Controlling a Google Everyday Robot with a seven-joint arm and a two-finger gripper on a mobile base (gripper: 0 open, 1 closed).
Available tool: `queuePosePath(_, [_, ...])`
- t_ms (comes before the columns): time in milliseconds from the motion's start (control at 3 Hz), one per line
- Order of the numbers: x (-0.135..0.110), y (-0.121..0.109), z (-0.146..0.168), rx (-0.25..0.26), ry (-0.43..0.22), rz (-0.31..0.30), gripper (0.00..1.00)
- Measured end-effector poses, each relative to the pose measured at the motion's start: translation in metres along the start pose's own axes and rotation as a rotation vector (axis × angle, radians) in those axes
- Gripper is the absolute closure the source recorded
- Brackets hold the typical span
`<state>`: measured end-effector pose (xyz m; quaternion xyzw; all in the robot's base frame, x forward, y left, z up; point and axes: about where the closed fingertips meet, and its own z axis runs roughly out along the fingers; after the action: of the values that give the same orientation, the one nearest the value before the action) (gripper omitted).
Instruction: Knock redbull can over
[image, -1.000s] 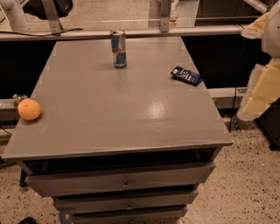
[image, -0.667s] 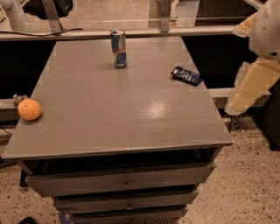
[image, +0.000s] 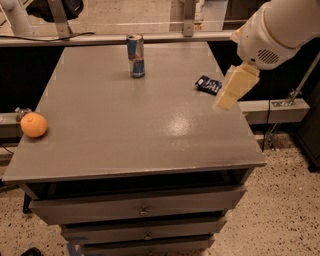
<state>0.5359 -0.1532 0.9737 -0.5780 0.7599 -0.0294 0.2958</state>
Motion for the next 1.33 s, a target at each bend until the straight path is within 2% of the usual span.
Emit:
queuePosePath(333, [-0.019, -0.013, 0.041, -0.012, -0.081, 0.060, 0.00])
queuePosePath(667, [-0.053, -0.026, 0.075, -0.006, -0.182, 0.124, 0.00])
queuePosePath(1000, [-0.053, -0.026, 0.075, -0.006, -0.182, 0.124, 0.00])
queuePosePath(1333, [-0.056, -0.028, 0.081, -0.002, -0.222, 0.165, 0.00])
